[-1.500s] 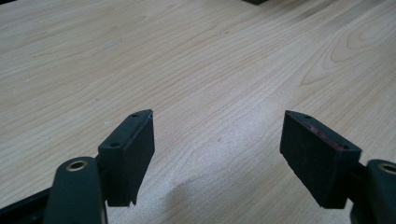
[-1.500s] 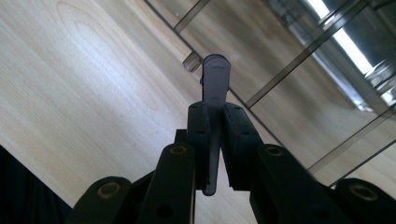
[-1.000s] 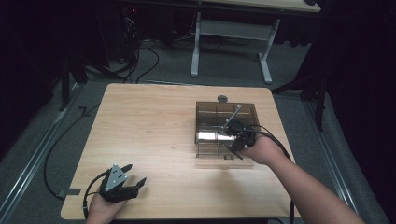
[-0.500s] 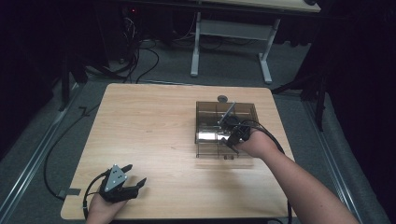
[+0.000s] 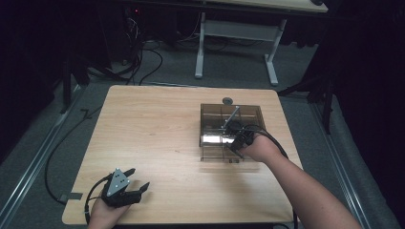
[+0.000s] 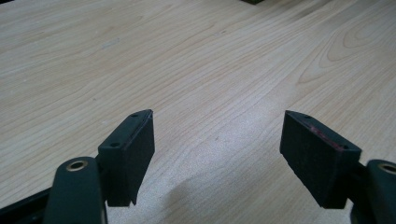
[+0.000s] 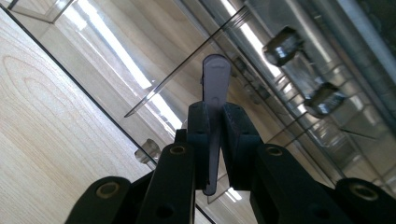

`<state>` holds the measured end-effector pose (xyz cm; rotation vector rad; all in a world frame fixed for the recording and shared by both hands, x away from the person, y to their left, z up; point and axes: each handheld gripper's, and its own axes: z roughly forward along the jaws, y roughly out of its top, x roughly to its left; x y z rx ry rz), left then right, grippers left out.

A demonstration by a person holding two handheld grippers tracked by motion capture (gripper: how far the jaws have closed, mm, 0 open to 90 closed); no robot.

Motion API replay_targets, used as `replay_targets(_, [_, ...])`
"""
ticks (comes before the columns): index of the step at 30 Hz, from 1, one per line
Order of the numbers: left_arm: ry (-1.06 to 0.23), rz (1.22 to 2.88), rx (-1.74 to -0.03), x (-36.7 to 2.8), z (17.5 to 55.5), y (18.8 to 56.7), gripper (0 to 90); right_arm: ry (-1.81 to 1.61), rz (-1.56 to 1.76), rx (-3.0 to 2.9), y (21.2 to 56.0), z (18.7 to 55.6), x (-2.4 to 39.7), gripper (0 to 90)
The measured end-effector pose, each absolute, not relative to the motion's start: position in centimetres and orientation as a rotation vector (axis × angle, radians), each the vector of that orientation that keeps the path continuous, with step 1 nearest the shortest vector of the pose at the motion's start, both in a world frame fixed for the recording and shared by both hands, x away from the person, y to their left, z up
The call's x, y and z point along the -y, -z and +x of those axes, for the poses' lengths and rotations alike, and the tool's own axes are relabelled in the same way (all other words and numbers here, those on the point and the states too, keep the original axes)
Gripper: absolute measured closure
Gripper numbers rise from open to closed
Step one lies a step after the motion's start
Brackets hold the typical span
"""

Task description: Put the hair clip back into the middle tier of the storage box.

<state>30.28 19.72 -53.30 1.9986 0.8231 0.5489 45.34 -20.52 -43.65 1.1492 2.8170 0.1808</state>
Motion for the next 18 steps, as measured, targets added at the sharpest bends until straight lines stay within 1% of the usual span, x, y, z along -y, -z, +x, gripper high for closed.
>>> replay_targets(11, [-0.548, 1.999, -0.823, -19.7, 30.3, 53.3, 26.7, -0.157, 1.152, -2.815, 45.0, 45.5, 20.1, 81.8])
replay_targets(13, [-0.548, 1.999, -0.823, -19.7, 30.3, 53.3, 26.7, -0.155, 1.153, -2.818, 45.1, 45.6, 20.1, 80.4])
replay_targets(14, [-0.548, 1.999, -0.823, -19.7, 30.3, 53.3, 26.7, -0.159, 1.162, -2.817, 45.1, 45.6, 20.0, 78.0])
replay_targets(18, [-0.549, 1.998, -0.824, -19.7, 30.3, 53.3, 26.7, -0.166, 1.163, -2.814, 45.0, 45.6, 20.0, 75.9])
